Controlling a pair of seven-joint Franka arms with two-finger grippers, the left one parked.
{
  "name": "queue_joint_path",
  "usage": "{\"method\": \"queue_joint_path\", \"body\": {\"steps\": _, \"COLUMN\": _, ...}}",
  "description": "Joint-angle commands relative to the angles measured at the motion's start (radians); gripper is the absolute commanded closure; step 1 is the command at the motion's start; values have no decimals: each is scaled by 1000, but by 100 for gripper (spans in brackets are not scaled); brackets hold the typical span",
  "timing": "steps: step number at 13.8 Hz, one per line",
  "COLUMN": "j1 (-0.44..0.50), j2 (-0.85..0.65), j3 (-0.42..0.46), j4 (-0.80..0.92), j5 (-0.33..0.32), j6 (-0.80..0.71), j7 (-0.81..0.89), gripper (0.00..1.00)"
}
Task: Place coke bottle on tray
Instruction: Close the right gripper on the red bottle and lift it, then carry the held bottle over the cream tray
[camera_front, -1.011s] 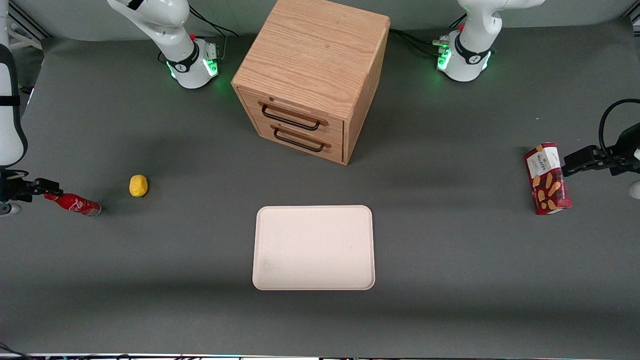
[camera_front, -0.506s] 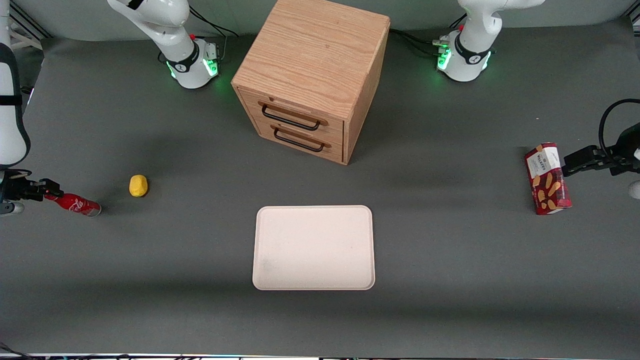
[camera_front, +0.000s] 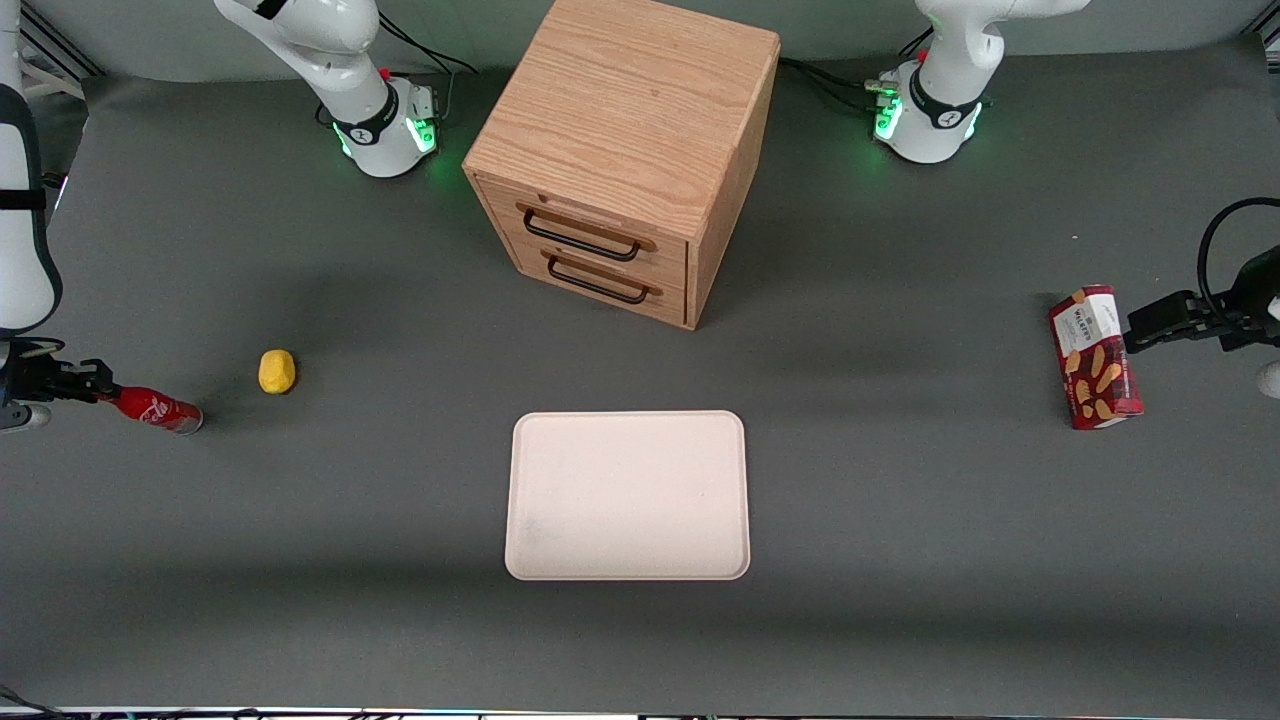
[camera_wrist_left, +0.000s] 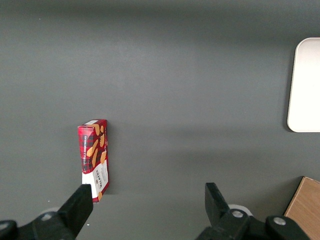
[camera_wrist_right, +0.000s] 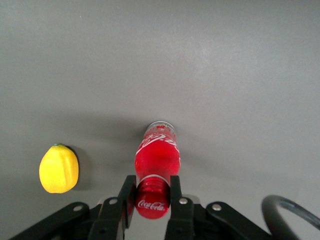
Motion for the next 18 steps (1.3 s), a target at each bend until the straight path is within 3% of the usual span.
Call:
{"method": "queue_joint_path", "body": {"steps": 1, "j1": 19, "j2": -87, "j3": -9, "j4": 49, "j5": 5, "j6": -122, "j7": -25, "gripper": 100}}
{"method": "queue_joint_path", "body": {"steps": 7, "j1": 34, "j2": -148, "j3": -7, "j4": 326, "j5": 0, "j6": -506, "j7": -22, "gripper": 100}}
{"method": "queue_joint_path", "body": {"steps": 12, "j1": 47, "j2": -188, "j3": -7, "j4": 385, "j5": 0, "j6": -581, "j7": -20, "gripper": 100}}
{"method": "queue_joint_path", "body": {"steps": 14, "j1": 114, "j2": -191, "j3": -10, "j4": 396, "j5": 0, "j6": -592, "j7": 21, "gripper": 100}}
{"method": "queue_joint_path", "body": {"steps": 18, "j1": 302, "j2": -175, "j3": -9, "j4": 468, "j5": 6, "j6": -638, "j7": 272, "gripper": 100}}
